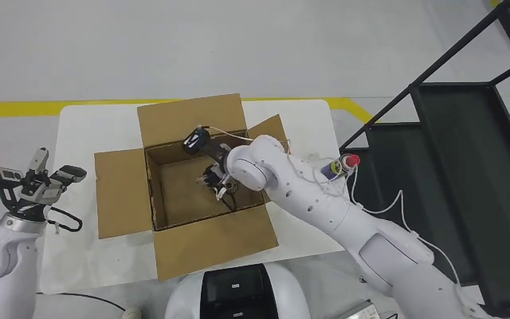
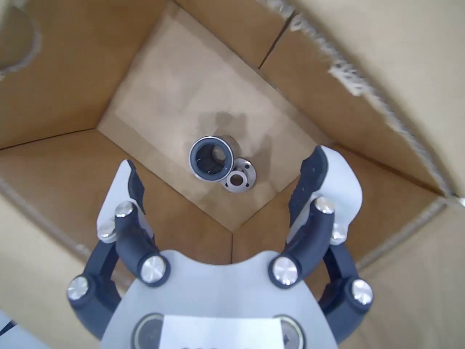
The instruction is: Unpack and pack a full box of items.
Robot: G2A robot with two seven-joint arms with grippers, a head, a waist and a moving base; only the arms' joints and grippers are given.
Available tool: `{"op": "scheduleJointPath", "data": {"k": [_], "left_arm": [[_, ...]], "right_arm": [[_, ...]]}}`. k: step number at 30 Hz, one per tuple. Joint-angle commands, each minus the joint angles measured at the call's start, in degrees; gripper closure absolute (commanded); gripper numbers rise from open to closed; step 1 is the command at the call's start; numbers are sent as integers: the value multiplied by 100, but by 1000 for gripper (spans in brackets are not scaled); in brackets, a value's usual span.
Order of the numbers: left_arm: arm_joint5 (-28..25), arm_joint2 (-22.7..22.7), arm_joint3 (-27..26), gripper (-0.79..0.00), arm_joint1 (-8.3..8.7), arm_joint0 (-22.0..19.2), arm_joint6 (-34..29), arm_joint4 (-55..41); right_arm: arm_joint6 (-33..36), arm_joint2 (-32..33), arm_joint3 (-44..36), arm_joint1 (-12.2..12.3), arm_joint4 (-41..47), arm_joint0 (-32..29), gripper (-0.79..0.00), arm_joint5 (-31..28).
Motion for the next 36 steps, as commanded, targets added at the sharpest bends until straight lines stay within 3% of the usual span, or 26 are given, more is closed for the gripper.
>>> {"op": "scheduleJointPath", "data": {"k": [1, 10, 23, 32, 36], "left_arm": [[0, 0, 0, -785, 0, 0, 0, 0], [0, 0, 0, -785, 0, 0, 0, 0], [0, 0, 0, -785, 0, 0, 0, 0], [0, 0, 0, -785, 0, 0, 0, 0], [0, 0, 0, -785, 0, 0, 0, 0]], "right_arm": [[235, 556, -752, 170, 127, -354, -785, -92], [775, 2669, -3059, 706, 21, -1930, -785, -608], [59, 5418, -4570, 1035, -281, -4013, -785, -860], [-686, 6161, -4981, 1069, -1064, -5238, -785, -646], [-713, 6157, -4984, 1070, -1199, -5322, -785, -594]]}}
